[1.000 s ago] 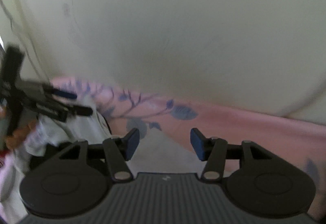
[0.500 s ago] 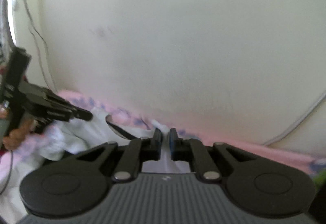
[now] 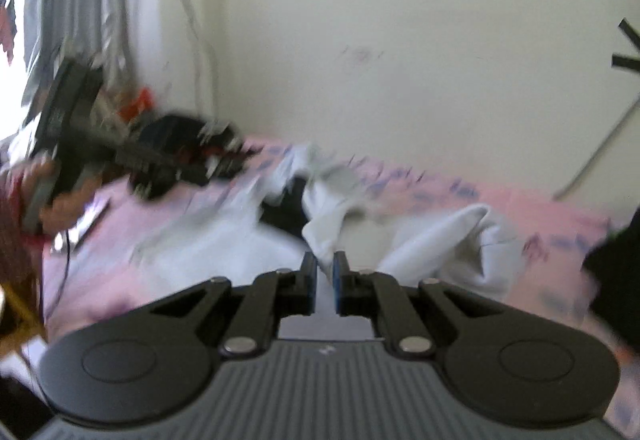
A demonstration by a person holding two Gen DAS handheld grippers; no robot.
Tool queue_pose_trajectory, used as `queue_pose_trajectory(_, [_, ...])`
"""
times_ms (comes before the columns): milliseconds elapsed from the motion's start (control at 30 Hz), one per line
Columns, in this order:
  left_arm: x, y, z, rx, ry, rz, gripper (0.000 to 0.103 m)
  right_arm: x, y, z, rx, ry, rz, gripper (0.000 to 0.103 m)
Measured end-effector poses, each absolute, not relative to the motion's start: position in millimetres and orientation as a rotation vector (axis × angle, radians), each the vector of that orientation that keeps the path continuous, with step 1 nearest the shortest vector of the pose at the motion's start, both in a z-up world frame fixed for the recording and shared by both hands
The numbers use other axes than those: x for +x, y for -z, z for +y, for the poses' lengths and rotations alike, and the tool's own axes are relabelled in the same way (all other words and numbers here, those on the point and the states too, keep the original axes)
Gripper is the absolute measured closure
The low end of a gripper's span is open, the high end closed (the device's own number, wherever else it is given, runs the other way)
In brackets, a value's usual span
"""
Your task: Fold small clothes
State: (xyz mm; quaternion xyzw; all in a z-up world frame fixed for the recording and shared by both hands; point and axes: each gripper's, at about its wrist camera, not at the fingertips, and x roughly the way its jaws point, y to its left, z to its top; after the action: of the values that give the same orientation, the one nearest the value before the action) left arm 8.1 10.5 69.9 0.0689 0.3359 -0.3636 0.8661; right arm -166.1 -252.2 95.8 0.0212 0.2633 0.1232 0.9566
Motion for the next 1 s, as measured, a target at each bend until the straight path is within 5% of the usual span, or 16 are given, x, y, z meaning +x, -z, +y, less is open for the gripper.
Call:
queue_pose_trajectory(167, [-4, -52, 35, 0.088, 0.749, 0.744, 0.086, -188, -41, -222, 0.011, -0.292, 0.669, 0.100])
queue_pose_trajectory(233, [-4, -47, 36, 0.064, 0.741, 0.735, 0.070, -181, -49, -223, 0.048, -0.354, 0.710, 0.097])
queue_pose_trajectory(400, [10, -35, 32, -0.016, 0.730, 0.696, 0.067, -154, -115, -254, 0.249, -0.383, 0.589, 0.096])
queue_pose_trajectory(433, [13, -32, 30, -0.030, 0.727, 0.696, 0.067, -139, -124, -260, 0.290, -0.345, 0.585, 0.090])
queue_pose_trajectory(467, [18, -29, 28, -0.043, 0.728, 0.691, 0.067, -122, -130, -266, 0.337, -0.308, 0.589, 0.065])
queue_pose_trajectory(533, [24, -21, 23, -0.060, 0.739, 0.683, 0.067, -78, -131, -279, 0.431, -0.234, 0.621, 0.037])
queue_pose_trajectory(900, [25, 4, 10, 0.053, 0.732, 0.715, 0.064, 75, -27, -324, 0.819, -0.036, 0.957, 0.037])
queue_pose_trajectory(1000, [28, 3, 14, 0.028, 0.737, 0.726, 0.064, 84, -24, -312, 0.838, -0.112, 0.955, 0.057])
